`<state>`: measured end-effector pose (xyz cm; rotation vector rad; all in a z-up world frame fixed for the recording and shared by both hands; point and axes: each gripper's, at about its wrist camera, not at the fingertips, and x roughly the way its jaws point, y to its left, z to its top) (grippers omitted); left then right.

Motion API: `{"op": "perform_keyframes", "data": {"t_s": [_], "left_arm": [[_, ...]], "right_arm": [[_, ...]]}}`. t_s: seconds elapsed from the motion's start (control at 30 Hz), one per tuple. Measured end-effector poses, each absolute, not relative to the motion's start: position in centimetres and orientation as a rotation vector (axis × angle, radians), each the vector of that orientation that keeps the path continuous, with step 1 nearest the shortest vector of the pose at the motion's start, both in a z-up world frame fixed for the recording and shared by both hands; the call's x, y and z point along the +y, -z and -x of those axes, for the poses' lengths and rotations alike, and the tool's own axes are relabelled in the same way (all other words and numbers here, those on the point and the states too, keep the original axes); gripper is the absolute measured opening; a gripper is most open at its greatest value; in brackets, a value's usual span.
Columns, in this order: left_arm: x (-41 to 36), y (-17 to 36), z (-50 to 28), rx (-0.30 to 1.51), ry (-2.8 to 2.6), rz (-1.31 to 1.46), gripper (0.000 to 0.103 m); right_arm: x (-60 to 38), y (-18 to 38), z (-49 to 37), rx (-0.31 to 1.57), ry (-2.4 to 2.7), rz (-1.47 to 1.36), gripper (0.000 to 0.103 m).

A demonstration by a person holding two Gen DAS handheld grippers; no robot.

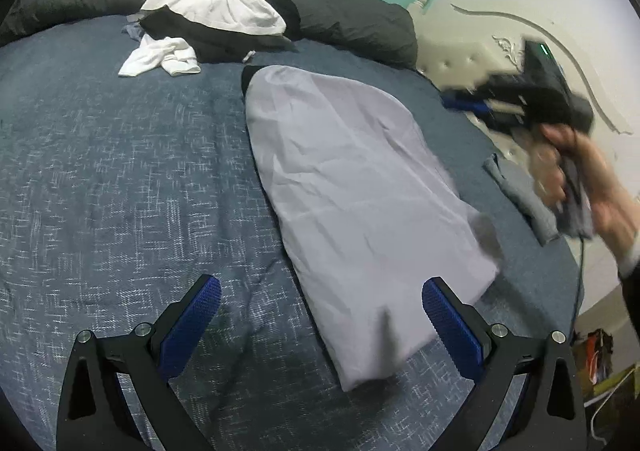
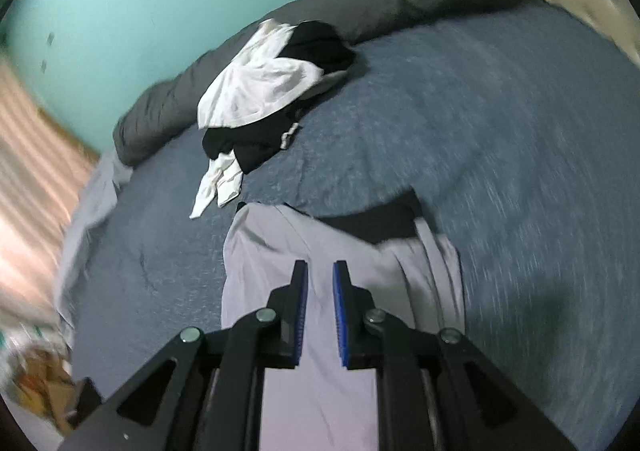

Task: Fold clothes
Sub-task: 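Open the right tool and pull it back from the folded jacket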

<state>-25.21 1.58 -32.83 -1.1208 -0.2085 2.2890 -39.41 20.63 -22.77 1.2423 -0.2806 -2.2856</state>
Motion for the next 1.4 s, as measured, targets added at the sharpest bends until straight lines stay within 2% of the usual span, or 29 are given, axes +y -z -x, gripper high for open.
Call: {"op": "perform_keyframes", "data": {"t_s": [0.23, 0.5, 0.73, 0.77, 0.8, 0.87, 1.2, 1.3, 1.33, 1.37, 1.4], "left_arm": [[1.6, 33.2, 25.4, -0.211, -2.276, 1.129, 0.103], [1.5, 34.0, 25.9, -0.223, -2.254, 1.155, 0.103], [1.5, 34.1, 26.0, -0.236, -2.246, 1.158, 0.103], [1.5, 34.2, 26.0, -0.238, -2.245, 1.159, 0.103], [1.4, 34.2, 26.1, -0.239, -2.244, 1.159, 0.103], [1.5, 34.2, 26.1, -0.24, -2.242, 1.161, 0.103], [1.9, 34.6, 26.0, -0.23, -2.234, 1.169, 0.103], [1.8, 34.8, 26.1, -0.231, -2.233, 1.173, 0.103], [1.8, 34.8, 26.1, -0.232, -2.233, 1.175, 0.103], [1.7, 34.9, 26.2, -0.232, -2.232, 1.178, 0.103], [1.7, 35.0, 26.2, -0.232, -2.231, 1.179, 0.103]], "right_arm": [[16.2, 25.9, 42.3, -0.043, 2.258, -1.343, 0.012], [14.5, 28.9, 40.4, 0.199, 2.141, -1.385, 0.012], [16.0, 27.1, 42.2, 0.106, 2.237, -1.329, 0.013], [16.2, 26.7, 42.6, 0.094, 2.254, -1.325, 0.017], [16.2, 26.5, 43.1, 0.087, 2.263, -1.326, 0.026], [15.6, 26.7, 43.5, 0.128, 2.241, -1.355, 0.034], [12.8, 29.8, 43.5, 0.385, 2.155, -1.422, 0.036], [12.2, 30.3, 43.3, 0.462, 2.143, -1.408, 0.035], [12.0, 30.3, 43.2, 0.479, 2.138, -1.394, 0.032], [11.9, 30.3, 43.1, 0.484, 2.131, -1.383, 0.022], [11.8, 30.4, 43.0, 0.493, 2.127, -1.373, 0.015]]}}
